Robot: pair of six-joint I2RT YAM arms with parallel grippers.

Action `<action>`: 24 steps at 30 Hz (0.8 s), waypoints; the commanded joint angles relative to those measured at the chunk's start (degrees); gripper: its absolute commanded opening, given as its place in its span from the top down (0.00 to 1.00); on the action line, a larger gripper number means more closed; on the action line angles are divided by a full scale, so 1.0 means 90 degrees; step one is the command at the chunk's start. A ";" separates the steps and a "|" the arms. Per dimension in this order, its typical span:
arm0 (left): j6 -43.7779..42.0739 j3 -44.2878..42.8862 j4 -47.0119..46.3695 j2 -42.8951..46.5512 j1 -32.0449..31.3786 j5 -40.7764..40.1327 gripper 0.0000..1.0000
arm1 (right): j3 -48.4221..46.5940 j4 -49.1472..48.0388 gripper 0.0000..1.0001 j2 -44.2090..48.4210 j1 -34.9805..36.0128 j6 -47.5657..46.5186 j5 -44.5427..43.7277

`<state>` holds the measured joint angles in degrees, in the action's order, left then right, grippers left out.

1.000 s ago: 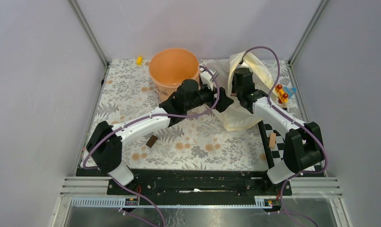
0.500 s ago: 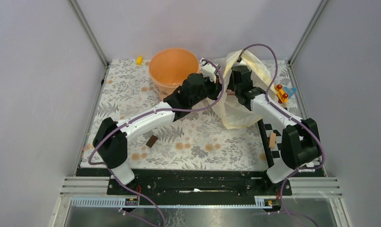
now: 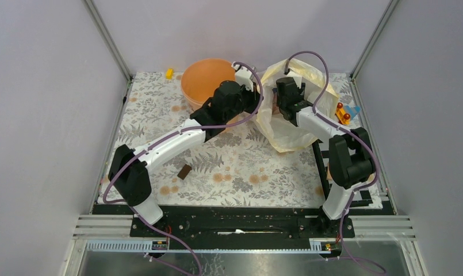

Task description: Put the trash bags into the trash bin

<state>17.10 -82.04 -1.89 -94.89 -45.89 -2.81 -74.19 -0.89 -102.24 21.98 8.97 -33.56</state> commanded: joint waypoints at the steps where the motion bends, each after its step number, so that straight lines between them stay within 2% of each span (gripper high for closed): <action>1: 0.0139 -0.0153 -0.0156 0.0424 0.0109 0.0005 1.00 | -0.0397 -0.0416 0.43 -0.0315 -0.0144 -0.0143 -0.0258; 4: 0.0182 -0.0267 -0.0083 0.0329 0.0196 0.0134 1.00 | -0.0471 -0.0548 0.55 -0.0492 -0.0148 -0.0283 -0.0394; 6: 0.0206 -0.0285 -0.0051 0.0276 0.0241 0.0228 1.00 | -0.0460 -0.0601 0.71 -0.0514 -0.0147 -0.0377 -0.0438; 8: 0.0231 -0.0284 -0.0044 0.0230 0.0287 0.0270 1.00 | -0.0400 -0.0610 0.82 -0.0444 -0.0148 -0.0432 -0.0431; 10: 0.0259 -0.0270 -0.0035 0.0205 0.0320 0.0280 1.00 | -0.0283 -0.0614 1.00 -0.0249 -0.0148 -0.0453 -0.0391; 13: 0.0329 -0.0263 -0.0022 0.0158 0.0345 0.0283 1.00 | 0.0037 -0.0617 1.00 0.0200 -0.0147 -0.0424 -0.0102; 15: 0.0344 -0.0274 -0.0029 0.0114 0.0347 0.0461 1.00 | 0.0205 -0.0468 1.00 0.0610 -0.0152 -0.0345 0.0424; 24: 0.0469 -0.0328 0.0139 -0.0119 0.0347 0.0510 1.00 | 0.0413 0.0831 1.00 0.2166 -0.0137 0.0535 0.3731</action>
<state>20.12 -83.11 0.36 -95.53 -42.89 0.91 -70.98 2.26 -88.84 20.80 9.45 -16.36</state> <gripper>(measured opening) 0.002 0.014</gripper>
